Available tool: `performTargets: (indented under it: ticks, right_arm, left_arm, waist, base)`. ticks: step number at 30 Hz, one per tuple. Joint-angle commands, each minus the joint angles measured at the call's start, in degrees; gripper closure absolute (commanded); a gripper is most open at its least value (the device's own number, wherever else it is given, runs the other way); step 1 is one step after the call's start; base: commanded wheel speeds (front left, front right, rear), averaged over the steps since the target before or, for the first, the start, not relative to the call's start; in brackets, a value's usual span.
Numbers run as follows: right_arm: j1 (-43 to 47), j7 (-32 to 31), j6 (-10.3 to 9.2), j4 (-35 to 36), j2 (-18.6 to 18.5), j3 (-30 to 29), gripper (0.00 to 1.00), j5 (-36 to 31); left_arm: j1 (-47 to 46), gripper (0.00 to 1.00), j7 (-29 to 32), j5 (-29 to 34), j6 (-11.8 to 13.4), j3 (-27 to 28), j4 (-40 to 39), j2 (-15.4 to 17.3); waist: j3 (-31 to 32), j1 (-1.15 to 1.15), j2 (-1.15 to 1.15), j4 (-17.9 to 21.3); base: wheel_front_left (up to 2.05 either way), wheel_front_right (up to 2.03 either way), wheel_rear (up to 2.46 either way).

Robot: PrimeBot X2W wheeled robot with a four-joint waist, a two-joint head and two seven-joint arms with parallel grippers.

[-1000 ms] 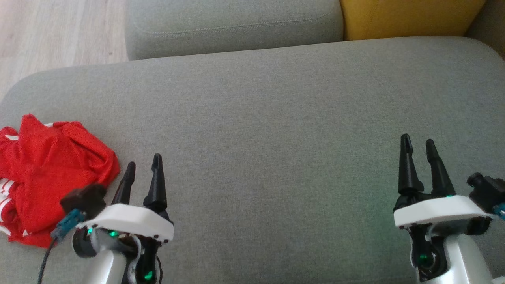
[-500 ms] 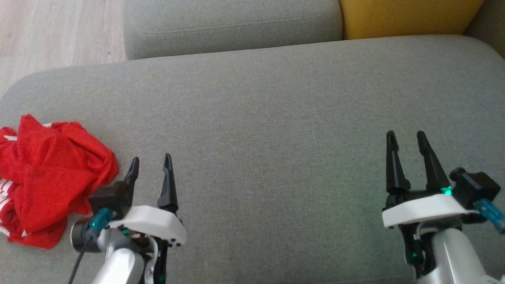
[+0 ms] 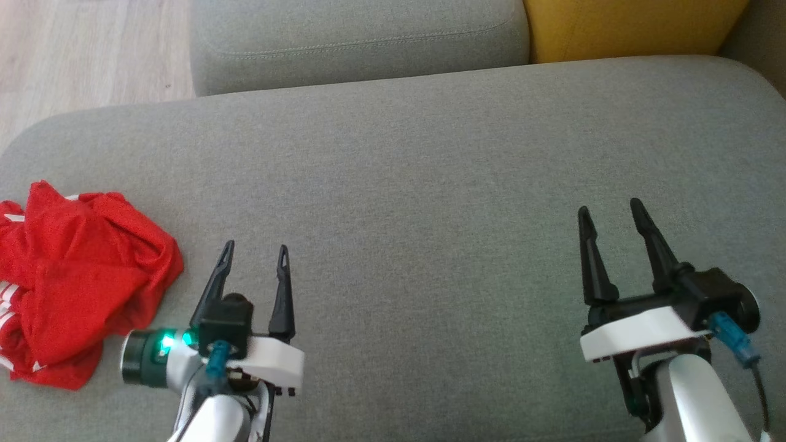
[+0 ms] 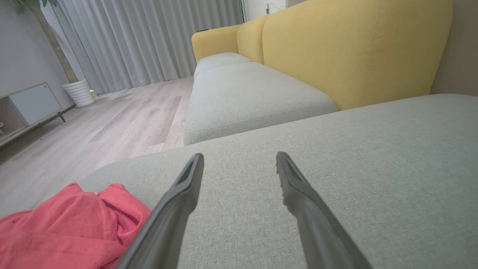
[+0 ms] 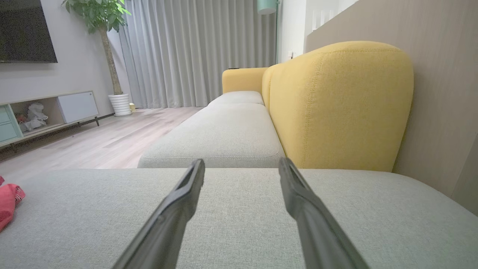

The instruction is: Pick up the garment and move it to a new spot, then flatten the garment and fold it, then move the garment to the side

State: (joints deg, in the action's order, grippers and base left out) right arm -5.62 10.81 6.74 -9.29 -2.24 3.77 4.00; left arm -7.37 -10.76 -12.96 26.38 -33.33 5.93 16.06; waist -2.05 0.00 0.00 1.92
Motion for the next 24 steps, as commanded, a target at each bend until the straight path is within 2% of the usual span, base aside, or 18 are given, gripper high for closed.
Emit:
performTargets:
  ticks: [1,5,9,16,24]
  right_arm:
    - [-3.3,0.7,0.59,2.4,-0.4,1.6,0.00,-1.7]
    - [-3.3,1.4,0.62,2.1,-0.5,1.9,0.00,-1.8]
    - [-3.4,2.1,0.65,0.7,-0.5,1.7,0.00,1.7]
    - [-4.1,3.1,0.71,-3.0,-0.6,2.7,0.00,8.7]
    - [-5.1,4.0,0.75,-4.9,-0.6,3.5,0.00,7.2]
  left_arm:
    - [-3.7,0.00,-0.8,1.6,0.8,1.1,-1.7,1.4]
    - [-3.7,0.00,-1.5,0.8,2.8,0.5,-2.8,0.8]
    - [-2.6,0.00,-2.2,-1.7,2.3,2.5,-4.6,-0.2]
    - [0.5,0.00,-3.3,-2.3,-2.0,7.7,-4.8,-3.6]
    - [1.9,0.00,-4.2,3.1,-6.7,11.8,-2.4,-7.1]
  waist:
    - [0.0,0.00,0.00,0.0]
    - [-0.2,0.00,0.00,0.0]
    - [-0.3,0.00,0.00,0.0]
    - [-0.4,0.00,0.00,0.0]
    - [-0.8,0.00,0.00,0.1]
  base:
    - [0.00,0.00,0.00]
    - [0.00,0.00,0.00]
    - [0.00,0.00,0.00]
    - [0.00,0.00,0.00]
    - [0.00,0.00,0.00]
